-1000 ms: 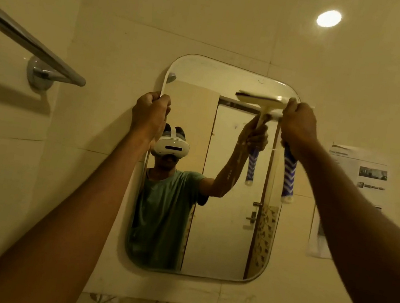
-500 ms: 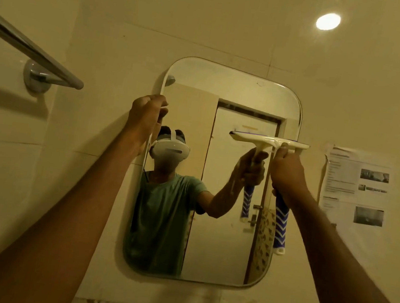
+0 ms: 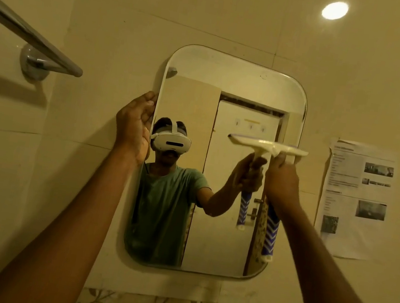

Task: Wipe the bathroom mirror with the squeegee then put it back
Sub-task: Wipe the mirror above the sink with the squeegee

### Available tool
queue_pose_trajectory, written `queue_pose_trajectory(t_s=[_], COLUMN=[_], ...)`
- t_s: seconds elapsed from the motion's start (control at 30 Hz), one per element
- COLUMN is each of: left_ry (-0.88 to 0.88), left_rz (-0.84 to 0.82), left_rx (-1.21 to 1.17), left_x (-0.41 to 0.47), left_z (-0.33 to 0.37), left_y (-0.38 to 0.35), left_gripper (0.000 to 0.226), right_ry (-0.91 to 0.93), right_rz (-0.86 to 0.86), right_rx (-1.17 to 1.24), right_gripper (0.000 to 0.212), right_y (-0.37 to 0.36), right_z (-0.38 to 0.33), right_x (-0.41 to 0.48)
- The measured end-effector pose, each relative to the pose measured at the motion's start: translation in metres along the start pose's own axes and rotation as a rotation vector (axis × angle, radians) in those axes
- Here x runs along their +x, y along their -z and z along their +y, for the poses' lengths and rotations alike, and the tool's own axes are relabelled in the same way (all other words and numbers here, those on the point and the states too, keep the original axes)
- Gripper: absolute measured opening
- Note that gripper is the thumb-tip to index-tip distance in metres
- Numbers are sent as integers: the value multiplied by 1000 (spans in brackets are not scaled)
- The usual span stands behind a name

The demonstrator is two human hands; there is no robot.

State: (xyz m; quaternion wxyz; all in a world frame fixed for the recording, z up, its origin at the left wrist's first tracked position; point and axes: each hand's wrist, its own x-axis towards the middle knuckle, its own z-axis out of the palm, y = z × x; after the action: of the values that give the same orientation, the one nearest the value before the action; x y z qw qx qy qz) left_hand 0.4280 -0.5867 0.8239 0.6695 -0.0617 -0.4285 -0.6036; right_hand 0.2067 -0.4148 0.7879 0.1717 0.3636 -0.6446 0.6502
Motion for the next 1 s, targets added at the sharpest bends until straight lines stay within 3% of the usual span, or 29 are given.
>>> queue_pose_trajectory(t_s=[0.17,0.4,0.67,0.87,1.0], left_ry=[-23,-73,-83,-23,-69], left_rz=[78,89,101,58,66], left_rx=[100,283,429,559,723], left_x=[-9,-18,-25,-38,-42], left_z=[-3,-13,-17,-17,-21], left_y=[5,26,34,40,45], left_gripper=[24,18,15,7,24], right_ry=[-21,40,-23,-33,25], right_rz=[28,35,0,-44,-26], right_rx=[-136,-54,-76,-156,-166], right_gripper=[50,49,46,49,53], right_y=[-4,4,-18,-8,4], right_z=[25,-31,40,44,8], right_x=[-32,19,-56,-74,-36])
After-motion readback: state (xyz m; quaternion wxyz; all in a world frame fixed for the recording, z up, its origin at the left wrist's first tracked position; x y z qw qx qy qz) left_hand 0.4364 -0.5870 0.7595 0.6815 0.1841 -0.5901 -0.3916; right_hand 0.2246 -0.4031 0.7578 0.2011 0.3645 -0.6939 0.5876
